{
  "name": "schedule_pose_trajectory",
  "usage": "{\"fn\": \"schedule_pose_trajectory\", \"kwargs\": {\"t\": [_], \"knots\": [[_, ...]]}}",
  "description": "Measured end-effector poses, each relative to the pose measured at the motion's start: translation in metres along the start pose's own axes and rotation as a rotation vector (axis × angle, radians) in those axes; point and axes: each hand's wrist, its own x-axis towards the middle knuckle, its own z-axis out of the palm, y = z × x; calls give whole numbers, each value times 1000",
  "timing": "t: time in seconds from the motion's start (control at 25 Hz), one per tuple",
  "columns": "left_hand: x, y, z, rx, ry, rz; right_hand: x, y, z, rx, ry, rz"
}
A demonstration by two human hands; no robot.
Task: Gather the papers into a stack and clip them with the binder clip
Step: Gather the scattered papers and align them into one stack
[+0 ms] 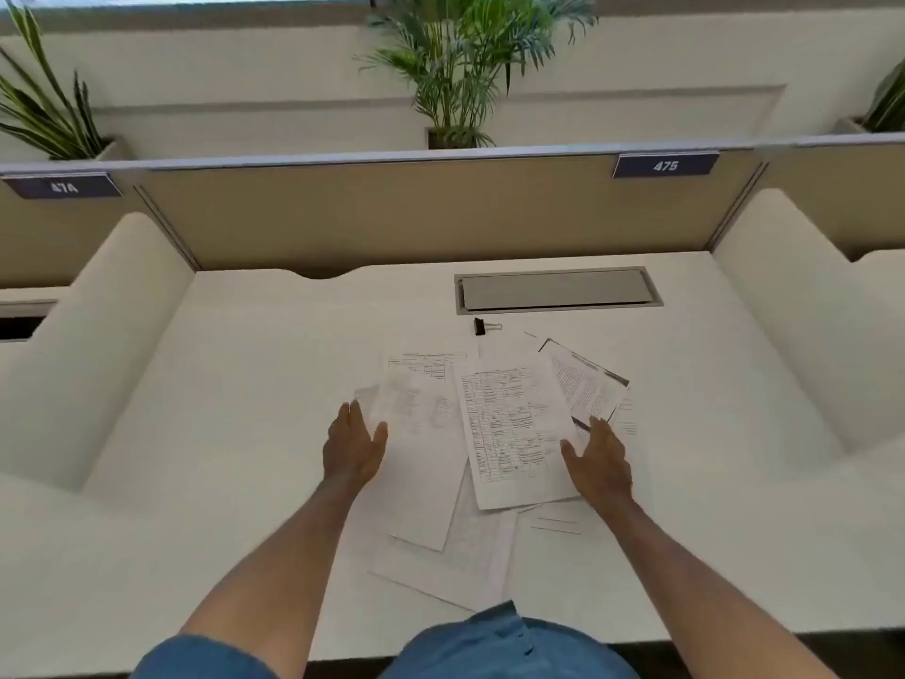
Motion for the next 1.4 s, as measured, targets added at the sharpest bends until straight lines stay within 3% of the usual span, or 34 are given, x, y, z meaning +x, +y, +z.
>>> {"fn": "schedule_pose_trajectory", "kwargs": {"t": [0.24, 0.36, 0.64, 0.92, 1.2, 1.4], "knots": [[0, -22, 19, -62, -88, -142, 7, 11, 17, 33, -19, 123], [1, -19, 24, -241, -120, -164, 12, 6, 25, 208, -54, 156], [-9, 14, 30, -546, -249, -180, -6, -1, 57, 348, -183, 175], [-4, 19, 52, -682, -365, -193, -53, -22, 73, 151, -92, 66], [-12, 25, 63, -699, -365, -162, -41, -39, 64, 652, -161, 341], [-21, 28, 68, -674, -298, -131, -40, -34, 67, 319, -84, 316]]}}
